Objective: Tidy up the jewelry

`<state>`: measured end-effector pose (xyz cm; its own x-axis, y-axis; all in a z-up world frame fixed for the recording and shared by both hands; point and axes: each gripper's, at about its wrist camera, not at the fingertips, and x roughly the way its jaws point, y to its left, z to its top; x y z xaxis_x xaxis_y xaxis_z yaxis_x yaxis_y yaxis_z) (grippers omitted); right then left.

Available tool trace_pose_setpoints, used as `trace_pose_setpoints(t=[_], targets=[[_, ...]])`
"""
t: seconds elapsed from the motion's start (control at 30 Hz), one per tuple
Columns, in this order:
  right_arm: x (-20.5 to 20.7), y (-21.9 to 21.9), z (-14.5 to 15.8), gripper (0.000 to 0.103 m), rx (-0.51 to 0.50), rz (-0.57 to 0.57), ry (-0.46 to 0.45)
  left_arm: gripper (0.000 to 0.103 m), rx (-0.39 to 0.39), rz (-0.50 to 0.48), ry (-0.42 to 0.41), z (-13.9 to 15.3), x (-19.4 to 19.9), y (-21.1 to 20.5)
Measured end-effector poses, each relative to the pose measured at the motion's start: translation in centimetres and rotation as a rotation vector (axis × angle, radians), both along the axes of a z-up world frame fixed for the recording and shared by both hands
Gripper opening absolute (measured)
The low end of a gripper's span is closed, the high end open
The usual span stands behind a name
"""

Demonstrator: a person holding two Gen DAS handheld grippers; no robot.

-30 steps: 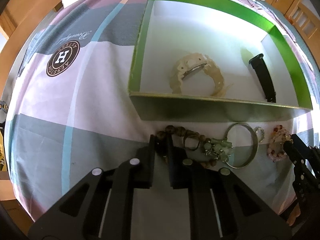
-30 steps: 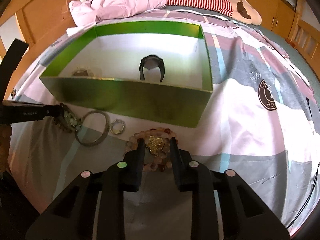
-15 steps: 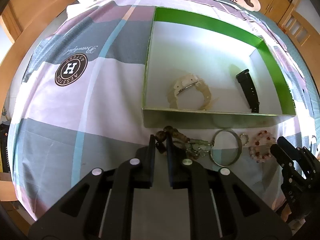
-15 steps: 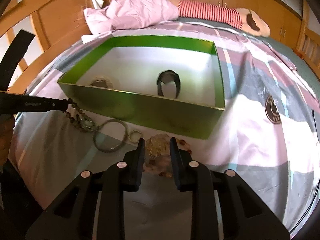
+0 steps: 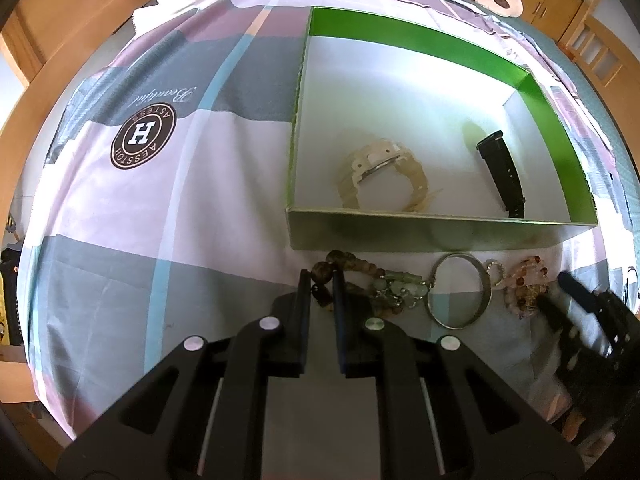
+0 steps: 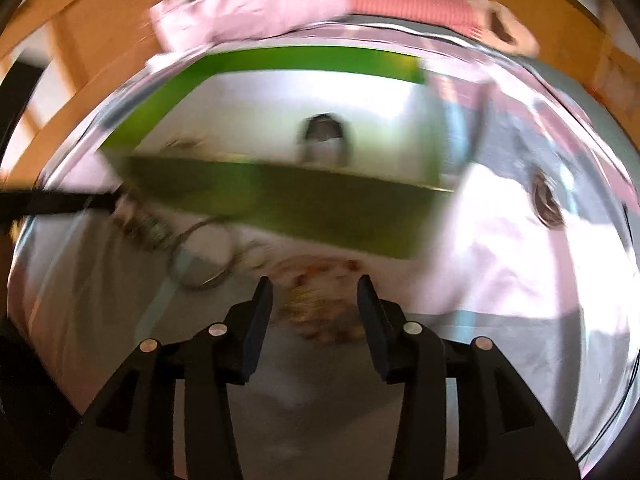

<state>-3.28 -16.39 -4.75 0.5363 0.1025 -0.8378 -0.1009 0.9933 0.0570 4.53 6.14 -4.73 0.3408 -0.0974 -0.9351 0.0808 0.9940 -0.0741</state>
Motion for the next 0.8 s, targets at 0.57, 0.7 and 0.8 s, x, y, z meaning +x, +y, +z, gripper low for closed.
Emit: trace_pose_setpoints(t=[0.57,0.7,0.8], targets=[[0.3,0.0,-2.1,0.008,-0.058,0.008,0.063,0.012,0.024,-0.006,0.062,-2.2,0.5,-0.4],[0.4,-0.1,-2.3,0.008,-0.051,0.003,0.068,0.022,-0.009,0.011,0.101,-3.3,1.0,0.0],[0.4,0.3,-2.3,0.008,-0.071,0.012,0.063,0.022,0.024,0.001,0.087,-3.4,1.0,-0.5]])
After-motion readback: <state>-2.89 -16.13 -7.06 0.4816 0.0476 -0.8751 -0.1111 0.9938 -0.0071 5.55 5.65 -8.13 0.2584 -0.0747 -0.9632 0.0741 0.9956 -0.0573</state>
